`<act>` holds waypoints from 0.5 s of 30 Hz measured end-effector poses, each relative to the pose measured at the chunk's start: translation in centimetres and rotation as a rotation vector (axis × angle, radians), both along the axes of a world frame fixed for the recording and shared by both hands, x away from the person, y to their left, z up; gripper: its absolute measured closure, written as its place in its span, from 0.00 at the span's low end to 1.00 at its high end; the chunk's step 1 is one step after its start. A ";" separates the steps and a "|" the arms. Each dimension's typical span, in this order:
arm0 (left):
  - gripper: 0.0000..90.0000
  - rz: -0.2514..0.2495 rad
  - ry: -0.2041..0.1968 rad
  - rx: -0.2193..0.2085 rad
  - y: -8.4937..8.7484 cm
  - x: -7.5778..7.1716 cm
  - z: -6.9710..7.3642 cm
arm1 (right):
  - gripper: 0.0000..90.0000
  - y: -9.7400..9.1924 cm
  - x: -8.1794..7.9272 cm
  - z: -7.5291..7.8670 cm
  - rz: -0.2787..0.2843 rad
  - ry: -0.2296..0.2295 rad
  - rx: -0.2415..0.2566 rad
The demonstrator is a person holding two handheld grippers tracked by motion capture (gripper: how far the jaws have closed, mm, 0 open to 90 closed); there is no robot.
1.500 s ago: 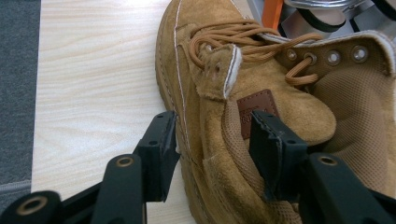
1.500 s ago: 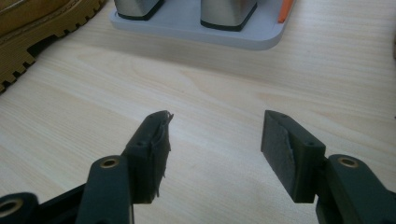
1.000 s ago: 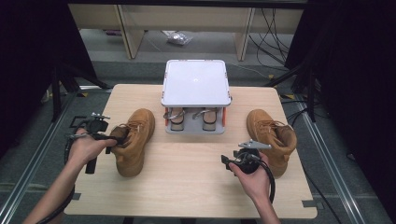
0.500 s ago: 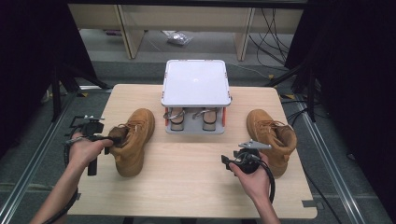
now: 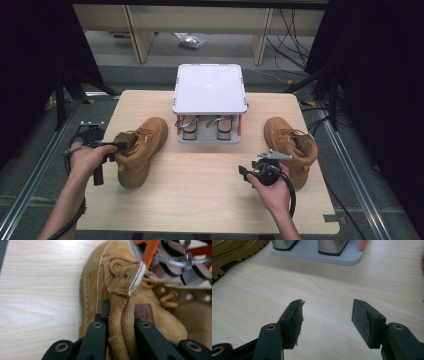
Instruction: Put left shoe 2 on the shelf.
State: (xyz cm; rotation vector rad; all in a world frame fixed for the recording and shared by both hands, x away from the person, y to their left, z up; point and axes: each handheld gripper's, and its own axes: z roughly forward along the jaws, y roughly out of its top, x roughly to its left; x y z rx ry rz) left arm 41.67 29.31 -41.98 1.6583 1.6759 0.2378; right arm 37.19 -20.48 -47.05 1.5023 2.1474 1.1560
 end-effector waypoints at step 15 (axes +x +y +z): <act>0.92 0.024 -0.060 -0.056 0.8 0.0 1.8 | 0.48 0.0 -0.1 0.2 -0.011 -0.001 -0.005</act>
